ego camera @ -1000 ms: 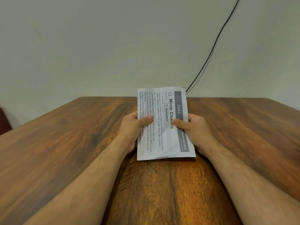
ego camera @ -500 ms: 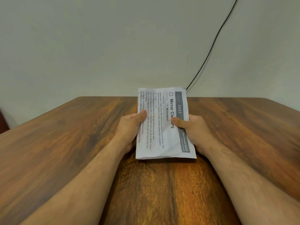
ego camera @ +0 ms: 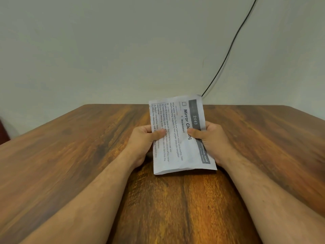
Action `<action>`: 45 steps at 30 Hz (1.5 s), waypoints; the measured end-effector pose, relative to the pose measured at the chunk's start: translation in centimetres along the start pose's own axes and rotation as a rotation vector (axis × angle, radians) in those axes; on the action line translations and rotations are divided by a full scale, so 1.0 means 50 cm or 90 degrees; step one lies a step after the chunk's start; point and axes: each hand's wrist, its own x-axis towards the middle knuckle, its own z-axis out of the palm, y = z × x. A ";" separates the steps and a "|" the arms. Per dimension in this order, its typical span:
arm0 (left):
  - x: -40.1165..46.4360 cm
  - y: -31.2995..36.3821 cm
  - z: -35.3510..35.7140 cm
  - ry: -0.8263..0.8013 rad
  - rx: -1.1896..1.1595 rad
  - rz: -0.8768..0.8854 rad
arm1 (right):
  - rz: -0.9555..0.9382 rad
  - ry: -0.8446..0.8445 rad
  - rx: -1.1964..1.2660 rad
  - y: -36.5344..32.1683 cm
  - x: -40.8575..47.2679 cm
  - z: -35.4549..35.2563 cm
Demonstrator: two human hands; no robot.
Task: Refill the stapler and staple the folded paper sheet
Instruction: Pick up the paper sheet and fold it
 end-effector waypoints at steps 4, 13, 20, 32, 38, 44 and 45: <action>0.002 -0.006 -0.001 0.011 -0.019 0.001 | 0.028 -0.009 0.035 -0.003 0.001 0.008; -0.003 -0.002 -0.007 -0.056 0.052 0.024 | 0.021 -0.032 0.031 -0.005 -0.006 -0.014; 0.004 -0.011 -0.006 0.010 0.045 0.076 | 0.028 -0.084 0.032 -0.006 -0.011 0.003; -0.003 -0.008 -0.008 -0.104 -0.008 0.079 | -0.059 -0.054 -0.016 0.001 -0.009 -0.010; -0.001 -0.013 -0.004 -0.090 0.000 0.108 | -0.072 -0.057 -0.038 0.002 -0.008 -0.017; -0.011 -0.016 0.013 -0.029 0.139 0.190 | -0.067 -0.061 -0.042 0.004 -0.016 -0.012; -0.010 -0.015 0.013 -0.028 0.134 0.195 | -0.072 -0.062 -0.043 0.006 -0.015 -0.010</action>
